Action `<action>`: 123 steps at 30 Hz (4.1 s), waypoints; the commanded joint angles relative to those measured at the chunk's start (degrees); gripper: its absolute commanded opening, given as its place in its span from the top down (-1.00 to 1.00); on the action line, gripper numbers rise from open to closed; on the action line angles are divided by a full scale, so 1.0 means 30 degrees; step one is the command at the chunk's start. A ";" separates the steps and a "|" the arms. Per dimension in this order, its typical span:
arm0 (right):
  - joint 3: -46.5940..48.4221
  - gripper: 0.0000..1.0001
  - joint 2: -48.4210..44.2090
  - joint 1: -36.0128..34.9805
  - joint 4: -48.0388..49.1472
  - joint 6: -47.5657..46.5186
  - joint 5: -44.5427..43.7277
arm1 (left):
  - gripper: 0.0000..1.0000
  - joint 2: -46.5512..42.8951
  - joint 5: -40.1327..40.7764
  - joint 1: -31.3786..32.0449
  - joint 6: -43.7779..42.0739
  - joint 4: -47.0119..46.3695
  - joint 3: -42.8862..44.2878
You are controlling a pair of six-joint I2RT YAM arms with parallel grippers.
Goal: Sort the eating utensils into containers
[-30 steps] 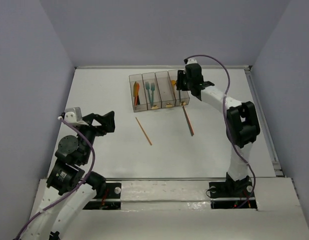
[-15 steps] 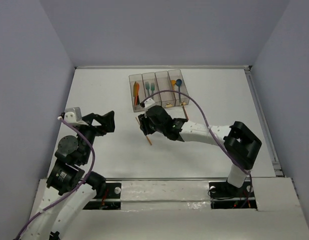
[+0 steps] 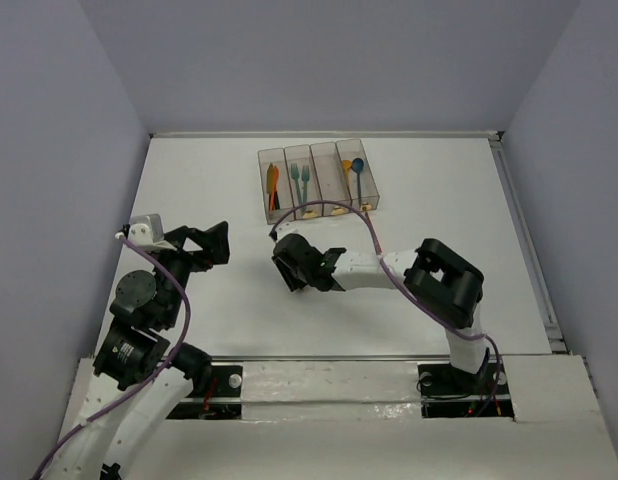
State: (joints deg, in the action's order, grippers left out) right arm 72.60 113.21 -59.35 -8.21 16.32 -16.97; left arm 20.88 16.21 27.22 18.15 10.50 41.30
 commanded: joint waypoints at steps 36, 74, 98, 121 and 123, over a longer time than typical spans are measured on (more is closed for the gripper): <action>0.5384 1.00 -0.0974 0.7271 0.1770 -0.0401 0.0120 | -0.98 -0.0428 -0.0510 -0.0139 -0.0162 -0.0923 0.0296; -0.6706 0.62 -0.8788 0.9765 0.0335 0.4287 -0.2310 | -0.98 -0.0546 -0.0569 0.0213 -0.0191 -0.0981 0.0238; -0.7852 0.52 -0.6126 0.9940 0.0069 0.3819 -0.0642 | -0.98 -0.0077 -0.0715 0.0037 -0.0162 -0.0893 0.0296; -0.8672 1.00 -1.0188 0.9940 -0.2362 0.4290 -0.2018 | -0.98 0.0040 -0.0978 0.0037 -0.0133 -0.0981 0.0297; -0.8351 1.00 -1.0897 0.9940 -0.2333 0.3939 -0.1844 | -0.98 0.0041 -0.1008 0.0037 -0.0103 -0.1010 0.0297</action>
State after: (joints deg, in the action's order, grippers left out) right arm 46.44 86.78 -29.95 -15.05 28.42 -21.04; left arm 20.16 13.87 27.62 18.09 10.07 41.30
